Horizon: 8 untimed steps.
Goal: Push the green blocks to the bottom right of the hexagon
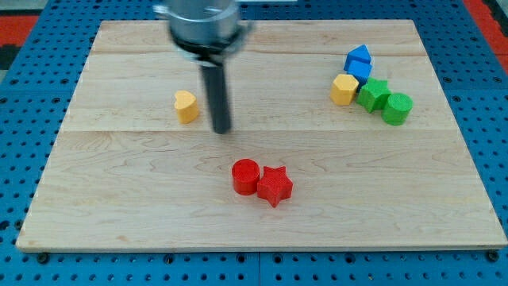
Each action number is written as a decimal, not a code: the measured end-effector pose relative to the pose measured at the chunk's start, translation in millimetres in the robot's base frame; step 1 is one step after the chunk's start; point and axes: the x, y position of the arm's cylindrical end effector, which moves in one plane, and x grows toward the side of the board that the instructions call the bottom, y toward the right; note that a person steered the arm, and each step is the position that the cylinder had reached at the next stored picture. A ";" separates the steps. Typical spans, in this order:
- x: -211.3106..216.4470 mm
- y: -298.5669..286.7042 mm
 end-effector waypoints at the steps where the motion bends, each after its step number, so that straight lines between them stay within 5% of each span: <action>1: 34.9 121.5; 2: 39.8 250.3; 4: -66.4 287.2; 7: -120.1 169.4; 8: -92.8 130.5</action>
